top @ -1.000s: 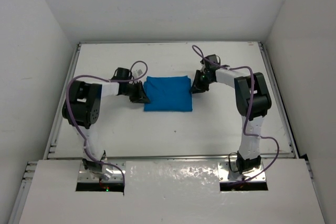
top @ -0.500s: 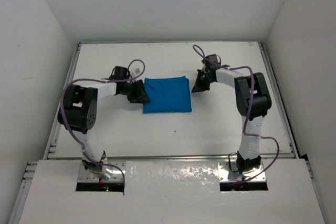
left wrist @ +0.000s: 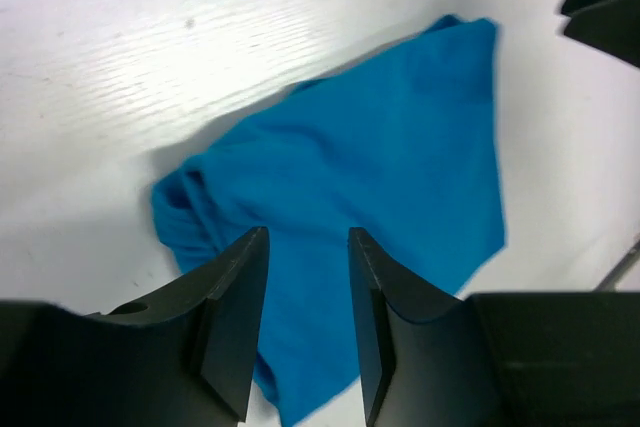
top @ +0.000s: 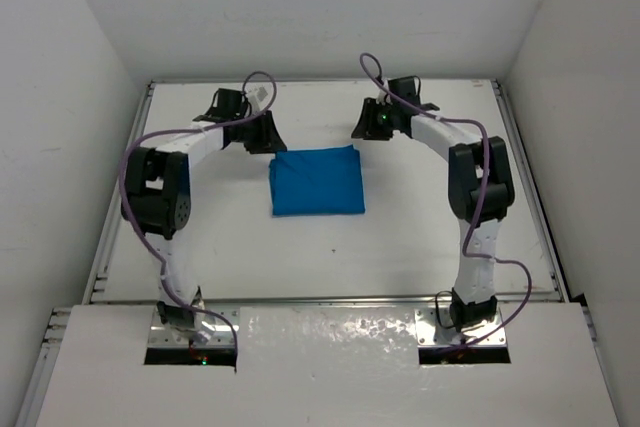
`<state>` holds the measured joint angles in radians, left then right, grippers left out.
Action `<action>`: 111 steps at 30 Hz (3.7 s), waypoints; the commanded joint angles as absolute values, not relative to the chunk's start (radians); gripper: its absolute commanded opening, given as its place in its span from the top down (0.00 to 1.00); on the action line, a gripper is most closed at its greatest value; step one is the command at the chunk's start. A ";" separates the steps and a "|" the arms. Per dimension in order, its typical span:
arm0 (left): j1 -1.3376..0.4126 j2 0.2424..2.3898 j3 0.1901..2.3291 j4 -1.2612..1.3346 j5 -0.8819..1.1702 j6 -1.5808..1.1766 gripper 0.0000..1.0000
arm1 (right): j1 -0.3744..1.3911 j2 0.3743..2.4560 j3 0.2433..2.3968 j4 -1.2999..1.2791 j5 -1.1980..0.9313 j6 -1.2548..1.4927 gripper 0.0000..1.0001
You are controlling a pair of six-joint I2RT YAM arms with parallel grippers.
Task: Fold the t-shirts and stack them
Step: Put the neatly folded tshirt into the corner of the board with the left arm
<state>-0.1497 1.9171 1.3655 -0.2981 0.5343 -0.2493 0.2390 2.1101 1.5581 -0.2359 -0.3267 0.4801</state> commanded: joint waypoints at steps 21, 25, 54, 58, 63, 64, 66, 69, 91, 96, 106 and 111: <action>-0.123 2.166 1.592 -0.325 0.575 -0.213 0.79 | 0.245 2.247 1.658 -0.144 -0.426 0.500 0.84; -0.123 2.169 1.594 -0.318 0.581 -0.229 0.81 | 0.244 2.243 1.649 -0.153 -0.428 0.497 0.78; -0.005 2.186 1.775 -0.546 0.603 -0.134 0.00 | 0.187 2.114 1.543 -0.195 -0.397 0.506 0.93; 0.038 2.097 1.613 -0.561 0.658 -0.127 0.00 | 0.184 1.988 1.479 -0.215 -0.411 0.474 0.91; 0.026 1.976 1.381 -0.479 0.696 -0.127 0.00 | 0.184 1.867 1.353 -0.166 -0.419 0.476 0.91; 0.020 1.959 1.349 -0.485 0.690 -0.118 0.00 | 0.184 1.852 1.327 -0.163 -0.419 0.479 0.91; 0.012 1.939 1.316 -0.463 0.684 -0.110 0.00 | 0.183 1.829 1.316 -0.164 -0.426 0.482 0.91; 0.008 1.965 1.308 -0.475 0.687 -0.104 0.00 | 0.184 1.804 1.298 -0.167 -0.422 0.482 0.91; -0.121 2.108 1.286 -0.330 0.617 -0.166 0.54 | 0.183 1.687 1.190 -0.176 -0.370 0.451 0.92; -0.121 2.117 1.290 -0.318 0.608 -0.184 0.98 | 0.178 1.674 1.192 -0.184 -0.360 0.448 0.92; -0.028 2.177 1.577 -0.428 0.486 -0.169 1.00 | 0.175 1.634 1.155 -0.155 -0.371 0.459 0.92; 0.043 2.311 1.814 -0.527 0.480 -0.077 1.00 | 0.175 1.563 1.071 -0.158 -0.393 0.433 0.92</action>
